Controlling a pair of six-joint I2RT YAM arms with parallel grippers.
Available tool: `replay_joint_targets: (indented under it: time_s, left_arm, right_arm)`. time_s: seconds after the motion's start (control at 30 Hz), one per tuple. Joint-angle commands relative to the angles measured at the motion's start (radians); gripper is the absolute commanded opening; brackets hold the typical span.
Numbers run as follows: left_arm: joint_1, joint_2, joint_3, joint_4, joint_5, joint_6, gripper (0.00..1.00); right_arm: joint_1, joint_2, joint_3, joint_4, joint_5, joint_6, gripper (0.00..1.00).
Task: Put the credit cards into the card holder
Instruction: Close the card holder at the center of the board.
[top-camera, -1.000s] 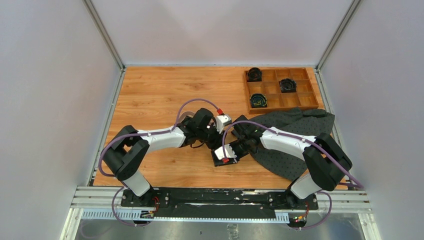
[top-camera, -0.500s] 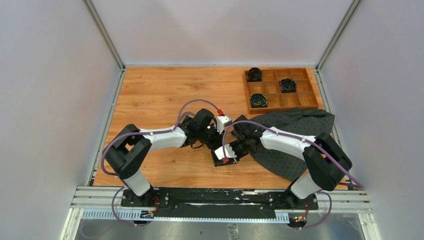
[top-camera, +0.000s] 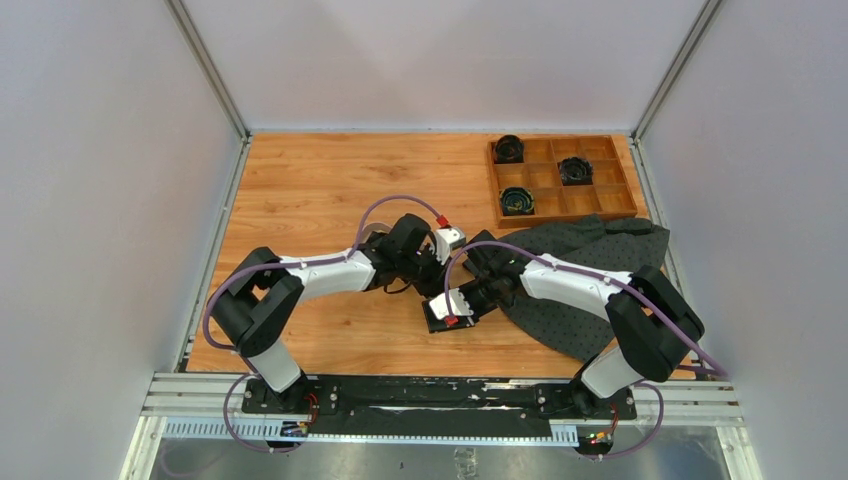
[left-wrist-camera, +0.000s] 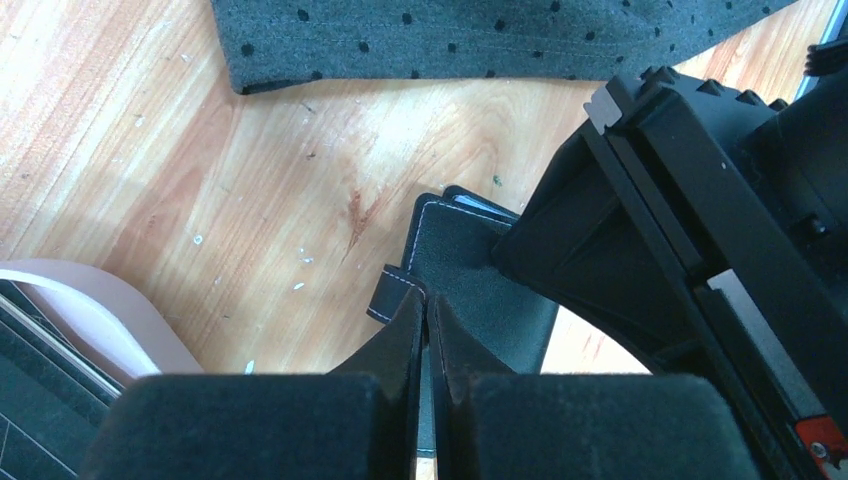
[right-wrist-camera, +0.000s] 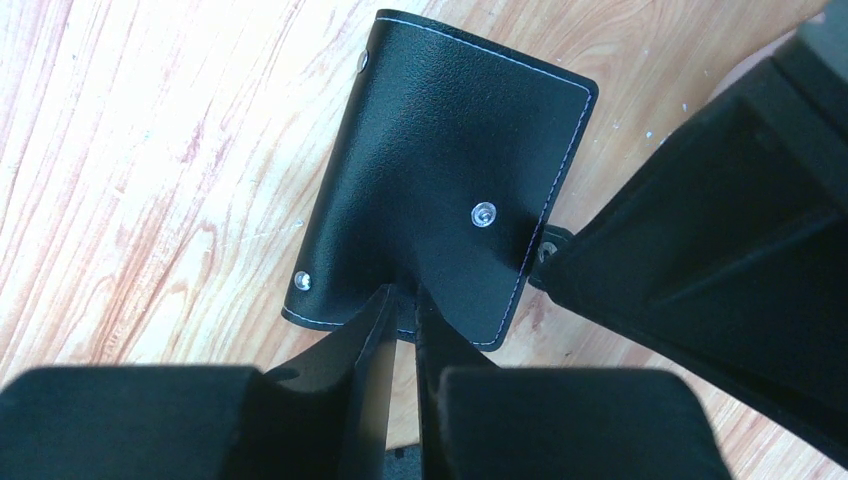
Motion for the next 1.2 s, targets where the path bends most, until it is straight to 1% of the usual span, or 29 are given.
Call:
replay_joint_targets:
  time_s: [0.0,0.33,0.7,1.17]
  left_arm:
    - [-0.007,0.031,0.052,-0.092,0.019,0.029,0.00]
    - [-0.019,0.038,0.049,-0.156,0.043,0.045,0.00]
    - [-0.030,0.074,0.060,-0.143,0.044,0.023,0.00]
    - [-0.031,0.066,0.057,-0.097,0.044,-0.027,0.00]
  right_arm:
    - [0.017,0.026,0.010,-0.044,0.004,0.016,0.15]
    - [0.018,0.040,0.019,-0.047,0.008,0.029,0.14]
    - [0.018,0.048,0.023,-0.048,0.013,0.034,0.13]
    - [0.017,0.045,0.024,-0.049,0.011,0.036,0.13]
